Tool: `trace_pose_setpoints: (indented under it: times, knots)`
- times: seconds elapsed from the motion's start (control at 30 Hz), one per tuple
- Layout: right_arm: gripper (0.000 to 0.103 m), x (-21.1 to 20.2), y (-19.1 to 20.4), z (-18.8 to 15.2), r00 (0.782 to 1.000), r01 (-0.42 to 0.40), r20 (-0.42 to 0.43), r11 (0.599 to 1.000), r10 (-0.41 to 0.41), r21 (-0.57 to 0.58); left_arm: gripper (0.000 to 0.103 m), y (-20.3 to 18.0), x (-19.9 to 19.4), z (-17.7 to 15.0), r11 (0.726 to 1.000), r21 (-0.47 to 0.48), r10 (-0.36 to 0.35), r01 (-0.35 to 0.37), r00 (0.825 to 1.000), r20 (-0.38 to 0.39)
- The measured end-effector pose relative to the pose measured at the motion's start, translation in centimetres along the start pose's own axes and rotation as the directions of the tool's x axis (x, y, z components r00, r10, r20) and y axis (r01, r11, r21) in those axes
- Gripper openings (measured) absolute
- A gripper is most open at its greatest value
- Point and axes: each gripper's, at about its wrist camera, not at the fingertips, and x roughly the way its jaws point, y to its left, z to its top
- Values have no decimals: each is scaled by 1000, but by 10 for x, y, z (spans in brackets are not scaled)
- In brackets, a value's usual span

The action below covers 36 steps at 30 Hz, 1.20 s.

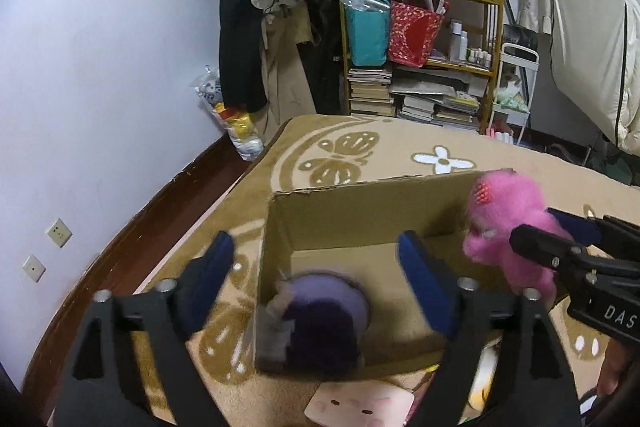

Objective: Organize soft objects
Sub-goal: 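Lift both plushes and drop them into the cardboard box, opening both grippers, then withdraw both tools from the box toward the remaining pile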

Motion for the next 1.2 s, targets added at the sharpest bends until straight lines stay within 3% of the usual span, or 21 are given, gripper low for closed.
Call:
trace_pose_setpoints:
  times: [0.07,0.2,0.37,0.83,1.2]
  knots:
    - [66,0,1,0,1000,4,-6,1000,-4,7,99,1,-1,0,1000,-2,-6,6,1000,-10]
    - [88,-6,5,0,1000,29,0,1000,-29,-11,100,3,-1,0,1000,3,2,-2,999,-39]
    - [101,-16,8,2,999,36,16,999,-36,-18,102,7,-6,-3,999,7,40,-40,998,-46]
    - [102,-57,5,-6,997,68,29,998,-68,0,103,24,-54,-19,997,-22,78,-79,996,-47]
    - [103,-96,2,-19,994,99,39,995,-100,12,103,8,-86,-36,996,42,79,-77,996,-38]
